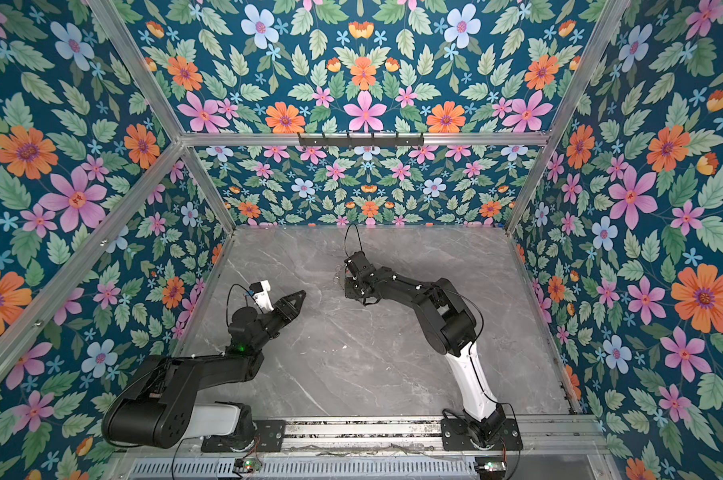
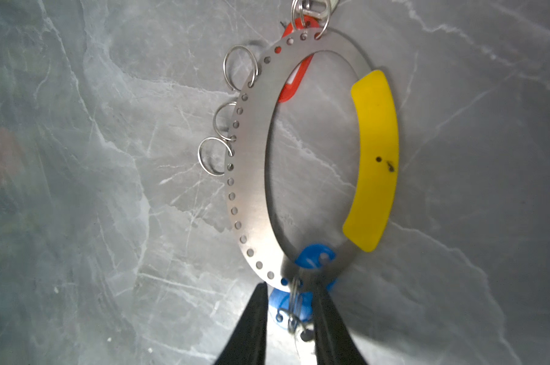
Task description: Remove the keys from the keyring
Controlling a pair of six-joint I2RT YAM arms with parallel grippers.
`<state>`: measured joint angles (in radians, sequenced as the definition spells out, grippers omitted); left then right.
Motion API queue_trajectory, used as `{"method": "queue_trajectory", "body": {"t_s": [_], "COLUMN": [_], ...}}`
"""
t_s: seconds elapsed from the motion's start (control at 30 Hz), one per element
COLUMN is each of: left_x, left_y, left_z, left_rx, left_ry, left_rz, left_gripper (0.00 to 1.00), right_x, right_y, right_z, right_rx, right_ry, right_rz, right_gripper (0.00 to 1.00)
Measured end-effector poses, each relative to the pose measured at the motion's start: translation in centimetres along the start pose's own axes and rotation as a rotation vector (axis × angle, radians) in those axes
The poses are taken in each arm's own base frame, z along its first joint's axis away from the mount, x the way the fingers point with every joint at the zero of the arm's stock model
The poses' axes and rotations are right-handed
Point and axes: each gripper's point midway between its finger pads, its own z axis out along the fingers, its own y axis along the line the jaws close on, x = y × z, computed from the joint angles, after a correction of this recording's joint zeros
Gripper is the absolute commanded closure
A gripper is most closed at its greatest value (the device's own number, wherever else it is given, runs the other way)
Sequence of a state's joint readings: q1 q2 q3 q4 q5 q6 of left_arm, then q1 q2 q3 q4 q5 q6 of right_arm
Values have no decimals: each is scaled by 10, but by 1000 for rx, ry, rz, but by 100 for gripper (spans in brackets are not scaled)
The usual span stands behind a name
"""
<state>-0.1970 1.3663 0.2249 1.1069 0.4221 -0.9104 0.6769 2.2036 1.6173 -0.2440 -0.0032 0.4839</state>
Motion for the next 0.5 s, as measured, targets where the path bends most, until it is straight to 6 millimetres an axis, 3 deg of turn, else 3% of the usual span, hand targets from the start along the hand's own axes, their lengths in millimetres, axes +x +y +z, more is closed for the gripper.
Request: {"method": "queue_trajectory", "body": {"t_s": [0.5], "left_x": [7], "left_y": [-3], "left_z": [6], "left_rx": [44], "left_ry": [36], "left_rz": [-25], "left_gripper": [54], "right_x": [1], "right_y": [-2], "right_z": [2], "right_rx": [13], "right_ry": [1], "right_rz": [-23], "right_gripper": [92]}}
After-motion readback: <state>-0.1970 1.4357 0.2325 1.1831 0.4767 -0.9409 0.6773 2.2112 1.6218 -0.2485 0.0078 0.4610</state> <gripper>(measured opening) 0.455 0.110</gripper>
